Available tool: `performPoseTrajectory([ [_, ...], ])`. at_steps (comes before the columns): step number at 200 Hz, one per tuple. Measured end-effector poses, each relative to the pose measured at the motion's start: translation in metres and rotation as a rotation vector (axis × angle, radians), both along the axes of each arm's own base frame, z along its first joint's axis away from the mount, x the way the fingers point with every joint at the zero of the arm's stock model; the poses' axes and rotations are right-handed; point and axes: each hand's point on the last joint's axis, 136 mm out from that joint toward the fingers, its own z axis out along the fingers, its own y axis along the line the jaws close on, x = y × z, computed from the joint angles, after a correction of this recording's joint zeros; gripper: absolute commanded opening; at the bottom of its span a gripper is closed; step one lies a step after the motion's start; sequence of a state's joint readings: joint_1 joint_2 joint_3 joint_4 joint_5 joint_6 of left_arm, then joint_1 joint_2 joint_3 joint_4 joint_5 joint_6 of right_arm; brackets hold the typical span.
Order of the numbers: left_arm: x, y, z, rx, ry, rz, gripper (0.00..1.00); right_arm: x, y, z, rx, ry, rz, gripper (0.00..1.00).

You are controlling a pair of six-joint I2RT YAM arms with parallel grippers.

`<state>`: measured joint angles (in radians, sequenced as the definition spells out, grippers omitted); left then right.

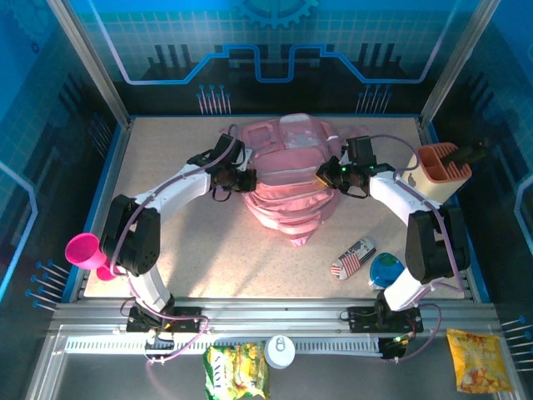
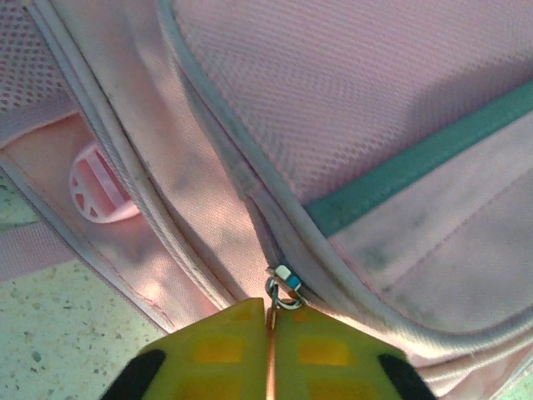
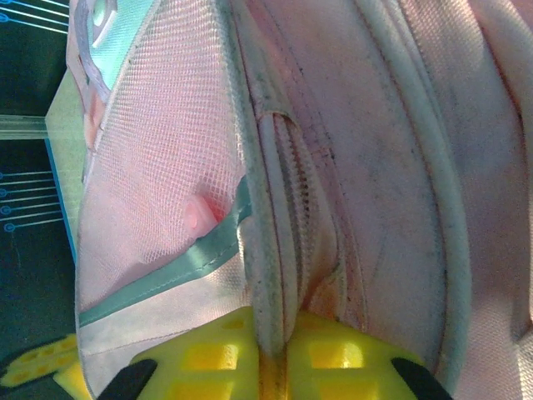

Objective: Pack the student bag

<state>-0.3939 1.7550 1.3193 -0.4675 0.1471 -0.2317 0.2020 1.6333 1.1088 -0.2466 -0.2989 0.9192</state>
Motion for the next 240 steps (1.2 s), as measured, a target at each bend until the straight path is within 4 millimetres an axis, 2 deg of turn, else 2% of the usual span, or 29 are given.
performPoseTrajectory([
  [19,0.009,0.007,0.001,0.001,0.001,0.039,0.36,0.0,-0.001,0.0,-0.023,-0.01,0.02,0.36],
  [32,0.014,0.015,0.002,0.009,-0.002,0.069,0.42,-0.002,-0.004,-0.001,-0.048,-0.016,0.032,0.51],
  [62,0.015,0.032,0.009,0.053,-0.026,0.112,0.56,-0.016,-0.02,0.009,-0.142,-0.025,0.032,0.71],
  [80,0.008,0.044,0.026,0.071,-0.064,0.142,0.65,-0.029,-0.031,0.026,-0.221,-0.059,0.035,0.76],
  [101,-0.003,0.062,0.059,0.082,-0.152,0.175,0.8,-0.048,-0.041,0.038,-0.312,-0.079,0.029,0.79],
  [114,-0.009,0.074,0.079,0.092,-0.215,0.201,0.9,-0.063,-0.048,0.033,-0.372,-0.057,0.023,0.8],
  [128,-0.014,0.085,0.095,0.099,-0.273,0.227,0.98,-0.083,-0.059,0.014,-0.44,0.012,0.016,0.81],
  [143,-0.019,0.094,0.105,0.115,-0.329,0.241,0.99,-0.109,-0.071,-0.013,-0.503,0.114,0.005,0.81],
  [159,-0.021,0.099,0.104,0.13,-0.348,0.255,0.99,-0.136,-0.081,-0.038,-0.549,0.218,-0.009,0.82],
  [183,-0.019,0.102,0.102,0.135,-0.361,0.267,0.99,-0.167,-0.086,-0.061,-0.574,0.316,-0.022,0.81],
  [205,-0.016,0.102,0.104,0.129,-0.372,0.27,0.99,-0.178,-0.088,-0.072,-0.572,0.364,-0.044,0.81],
  [240,-0.013,0.098,0.104,0.114,-0.38,0.262,0.99,-0.177,-0.088,-0.079,-0.571,0.393,-0.073,0.81],
])
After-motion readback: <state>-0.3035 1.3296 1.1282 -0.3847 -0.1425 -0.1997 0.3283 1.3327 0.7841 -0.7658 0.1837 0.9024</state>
